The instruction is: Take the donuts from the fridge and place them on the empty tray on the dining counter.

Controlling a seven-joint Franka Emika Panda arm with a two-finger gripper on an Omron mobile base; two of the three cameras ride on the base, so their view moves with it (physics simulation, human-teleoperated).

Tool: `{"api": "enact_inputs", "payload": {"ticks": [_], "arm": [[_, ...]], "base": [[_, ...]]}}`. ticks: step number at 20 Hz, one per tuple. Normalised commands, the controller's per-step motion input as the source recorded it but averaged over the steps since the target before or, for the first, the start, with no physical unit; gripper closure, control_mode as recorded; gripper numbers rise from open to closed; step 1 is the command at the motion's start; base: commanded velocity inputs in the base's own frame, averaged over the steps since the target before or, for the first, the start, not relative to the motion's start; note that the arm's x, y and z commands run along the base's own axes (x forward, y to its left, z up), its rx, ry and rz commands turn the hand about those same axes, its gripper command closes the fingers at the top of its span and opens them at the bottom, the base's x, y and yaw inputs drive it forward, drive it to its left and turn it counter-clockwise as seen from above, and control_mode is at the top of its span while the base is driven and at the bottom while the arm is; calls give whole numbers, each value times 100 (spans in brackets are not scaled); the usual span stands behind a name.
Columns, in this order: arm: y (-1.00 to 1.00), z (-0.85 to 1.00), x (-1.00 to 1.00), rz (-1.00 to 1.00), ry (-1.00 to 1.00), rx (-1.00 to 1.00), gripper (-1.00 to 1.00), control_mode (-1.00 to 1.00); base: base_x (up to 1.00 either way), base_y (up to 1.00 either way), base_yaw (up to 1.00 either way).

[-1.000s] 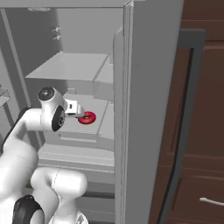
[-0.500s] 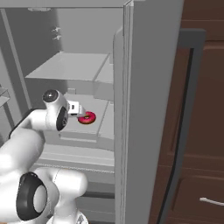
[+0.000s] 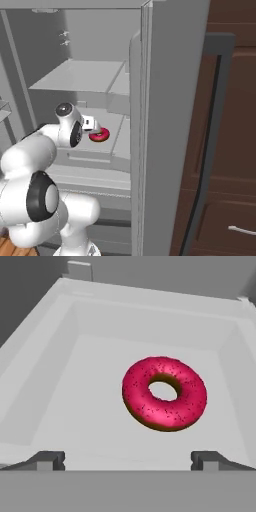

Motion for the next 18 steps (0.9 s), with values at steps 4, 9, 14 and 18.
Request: {"api": "enact_inputs", "payload": {"ticks": [4, 9, 14, 18], "arm": [[0, -22, 37, 0, 9, 0, -100, -100], [1, -19, 36, 0, 6, 0, -100, -100], [7, -11, 32, 0, 1, 0, -100, -100], [8, -27, 24, 0, 5, 0, -100, -100]], "base": [[0, 0, 0], [0, 0, 0], [0, 0, 0], [0, 0, 0]]}}
